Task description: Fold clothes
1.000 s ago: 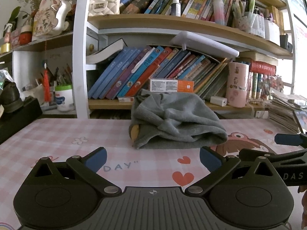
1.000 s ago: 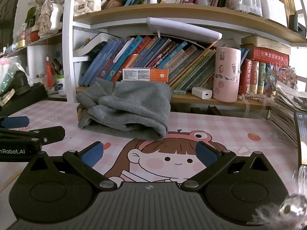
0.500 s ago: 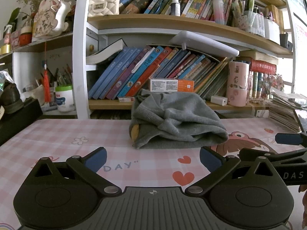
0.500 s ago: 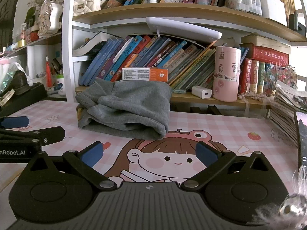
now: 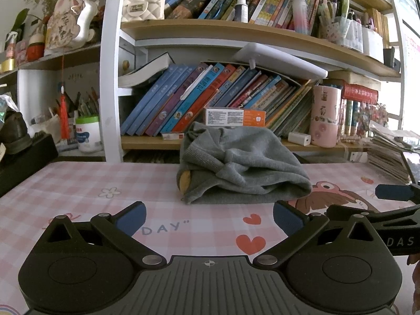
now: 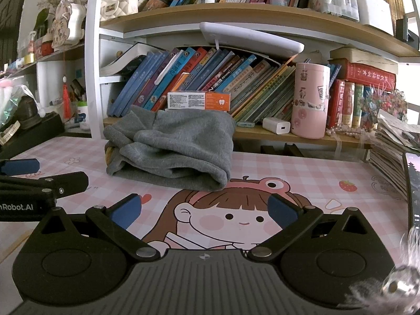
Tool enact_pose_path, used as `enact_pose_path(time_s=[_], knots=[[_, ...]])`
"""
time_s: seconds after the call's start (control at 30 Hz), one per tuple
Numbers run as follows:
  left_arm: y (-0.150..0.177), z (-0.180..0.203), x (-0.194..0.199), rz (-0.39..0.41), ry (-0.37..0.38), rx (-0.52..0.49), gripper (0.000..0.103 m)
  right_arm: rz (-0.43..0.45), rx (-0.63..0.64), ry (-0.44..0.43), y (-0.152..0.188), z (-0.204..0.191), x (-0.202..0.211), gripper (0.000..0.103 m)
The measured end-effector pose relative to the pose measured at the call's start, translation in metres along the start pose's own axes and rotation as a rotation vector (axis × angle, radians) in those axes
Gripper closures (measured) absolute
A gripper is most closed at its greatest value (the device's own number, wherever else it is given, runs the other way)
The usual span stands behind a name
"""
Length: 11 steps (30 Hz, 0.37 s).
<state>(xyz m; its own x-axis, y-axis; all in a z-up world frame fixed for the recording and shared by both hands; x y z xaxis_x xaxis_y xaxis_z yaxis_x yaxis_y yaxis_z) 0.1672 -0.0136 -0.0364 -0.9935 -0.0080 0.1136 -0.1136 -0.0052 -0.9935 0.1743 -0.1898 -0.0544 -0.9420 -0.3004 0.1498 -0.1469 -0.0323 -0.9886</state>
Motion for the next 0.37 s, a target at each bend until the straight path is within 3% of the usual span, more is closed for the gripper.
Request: enact_pose_path(time_s=[0.37], knots=[[-0.0005,0.001,0.0003,0.005,0.005,-0.002,0.0,-0.004,0.0,0.0,0.0003,0.0007,-0.001,0.0]])
Point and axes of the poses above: each gripper's, at about its wrist camera, not at the fingertips, and x roughly against the way its jaws point, z to its right, y to its underside, the point moved 10 cm from there along -x, roughly the way its jaws point, and after that the axes turned 13 degrees about z, right-handed, at the moved point
